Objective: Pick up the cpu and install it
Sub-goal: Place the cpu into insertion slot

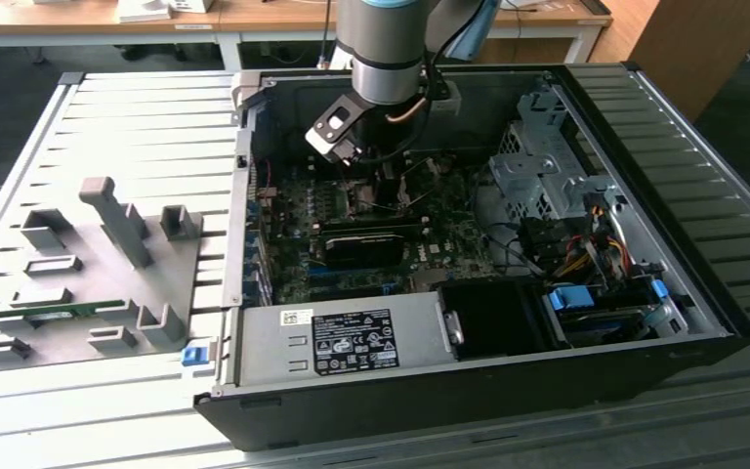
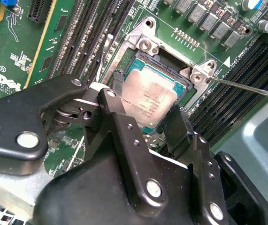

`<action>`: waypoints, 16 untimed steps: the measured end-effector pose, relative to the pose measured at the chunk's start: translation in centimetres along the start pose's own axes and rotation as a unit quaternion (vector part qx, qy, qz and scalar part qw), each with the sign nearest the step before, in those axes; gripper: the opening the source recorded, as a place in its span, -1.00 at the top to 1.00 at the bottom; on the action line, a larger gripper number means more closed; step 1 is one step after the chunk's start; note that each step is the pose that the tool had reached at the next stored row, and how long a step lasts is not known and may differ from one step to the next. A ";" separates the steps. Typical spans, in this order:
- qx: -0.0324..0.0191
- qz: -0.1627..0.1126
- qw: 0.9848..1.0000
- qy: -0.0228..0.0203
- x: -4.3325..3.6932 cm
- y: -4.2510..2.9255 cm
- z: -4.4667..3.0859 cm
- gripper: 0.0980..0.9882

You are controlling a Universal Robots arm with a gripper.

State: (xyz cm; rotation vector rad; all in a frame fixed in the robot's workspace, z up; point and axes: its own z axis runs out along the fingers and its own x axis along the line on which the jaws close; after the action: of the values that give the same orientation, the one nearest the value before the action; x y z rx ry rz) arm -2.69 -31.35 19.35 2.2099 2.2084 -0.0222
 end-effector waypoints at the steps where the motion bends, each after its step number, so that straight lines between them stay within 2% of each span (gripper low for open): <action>1: 0.000 0.000 1.000 0.000 0.00 0.00 0.00 -0.16; 3: 0.000 0.000 1.000 0.000 0.00 -0.01 0.00 -0.13; 4: 0.000 0.000 1.000 0.000 0.00 -0.03 0.00 0.00; 16: 0.000 0.006 1.000 0.000 0.00 -0.26 0.01 0.01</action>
State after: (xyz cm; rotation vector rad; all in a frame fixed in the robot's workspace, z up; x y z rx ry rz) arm -2.95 -31.35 19.34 2.2239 2.1941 -0.0216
